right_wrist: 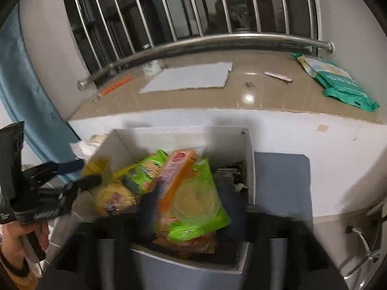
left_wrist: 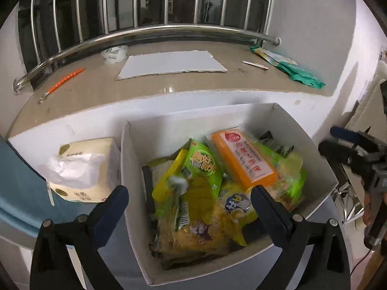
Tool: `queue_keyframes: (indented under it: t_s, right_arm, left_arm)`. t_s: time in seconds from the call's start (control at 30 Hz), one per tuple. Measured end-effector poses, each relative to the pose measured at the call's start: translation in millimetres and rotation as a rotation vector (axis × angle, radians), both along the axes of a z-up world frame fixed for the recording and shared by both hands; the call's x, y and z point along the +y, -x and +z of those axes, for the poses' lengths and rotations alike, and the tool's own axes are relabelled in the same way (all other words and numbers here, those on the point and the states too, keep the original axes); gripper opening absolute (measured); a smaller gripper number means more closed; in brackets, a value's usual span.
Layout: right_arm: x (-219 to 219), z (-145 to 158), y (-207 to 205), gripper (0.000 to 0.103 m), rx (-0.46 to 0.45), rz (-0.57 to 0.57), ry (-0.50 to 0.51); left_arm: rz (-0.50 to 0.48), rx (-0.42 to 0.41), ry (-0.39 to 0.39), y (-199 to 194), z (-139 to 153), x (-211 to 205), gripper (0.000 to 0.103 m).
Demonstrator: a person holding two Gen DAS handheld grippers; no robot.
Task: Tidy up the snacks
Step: 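Carry the jelly cup and yellow bag into the white box and release both, then grasp the second jelly cup with the right tool while the left grasps the bread slice bag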
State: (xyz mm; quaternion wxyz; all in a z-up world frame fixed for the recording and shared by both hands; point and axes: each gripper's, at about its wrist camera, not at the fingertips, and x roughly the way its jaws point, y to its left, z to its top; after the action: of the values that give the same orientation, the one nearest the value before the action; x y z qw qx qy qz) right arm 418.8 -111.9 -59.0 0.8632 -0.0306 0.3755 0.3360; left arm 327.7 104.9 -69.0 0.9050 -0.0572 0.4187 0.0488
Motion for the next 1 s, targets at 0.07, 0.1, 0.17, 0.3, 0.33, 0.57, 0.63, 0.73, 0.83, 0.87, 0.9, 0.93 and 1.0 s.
queue_keyframes:
  t_s: [0.07, 0.1, 0.17, 0.3, 0.33, 0.57, 0.63, 0.73, 0.83, 0.87, 0.9, 0.93, 1.0]
  right_arm:
    - [-3.5, 1.3, 4.3, 0.103, -0.055, -0.03, -0.006]
    - [-5.8, 2.1, 5.8, 0.103, -0.061, -0.025, -0.019]
    - [-8.9, 1.7, 8.9, 0.103, -0.053, -0.008, -0.054]
    - [-8.4, 2.7, 19.7, 0.103, -0.082, -0.012, -0.024]
    - [-8.9, 3.9, 22.3, 0.103, -0.092, -0.013, -0.022]
    - [-28.6, 20.4, 52.8, 0.103, -0.129, -0.001, -0.101]
    - [-37.3, 24.2, 70.7, 0.103, -0.148, 0.02, -0.128]
    - [-50.6, 23.8, 102.3, 0.103, -0.175, 0.064, -0.158]
    - [-62.5, 17.8, 137.3, 0.103, -0.202, 0.109, -0.162]
    - [-66.6, 15.4, 149.1, 0.103, -0.21, 0.125, -0.17]
    - [-71.0, 12.9, 159.2, 0.103, -0.22, 0.132, -0.18]
    - [-76.5, 9.3, 172.3, 0.103, -0.228, 0.14, -0.199]
    - [-84.3, 2.4, 191.0, 0.103, -0.228, 0.155, -0.233]
  left_arm:
    - [-0.01, 0.025, -0.015, 1.4, -3.2, -4.0, 0.103]
    - [-0.008, 0.024, -0.034, 2.4, -3.0, -6.1, 0.103]
    - [-0.008, 0.02, -0.058, 6.3, -0.2, -9.4, 0.103]
    - [-0.003, -0.013, -0.022, 16.5, 10.4, -6.8, 0.103]
    - [-0.003, -0.02, -0.023, 19.6, 13.6, -6.9, 0.103]
    - [-0.019, -0.086, -0.004, 58.9, 35.7, -6.2, 0.103]
    - [-0.029, -0.109, -0.018, 80.1, 39.6, -10.2, 0.103]
    - [-0.038, -0.142, -0.006, 113.9, 40.3, -15.9, 0.103]
    - [-0.05, -0.162, -0.006, 149.6, 36.5, -28.1, 0.103]
    - [-0.053, -0.175, -0.018, 159.6, 35.6, -32.8, 0.103]
    - [-0.057, -0.197, -0.021, 172.3, 34.3, -38.1, 0.103]
    - [-0.064, -0.205, -0.013, 181.0, 33.1, -41.8, 0.103]
    - [-0.071, -0.224, 0.012, 199.0, 30.4, -48.5, 0.103]
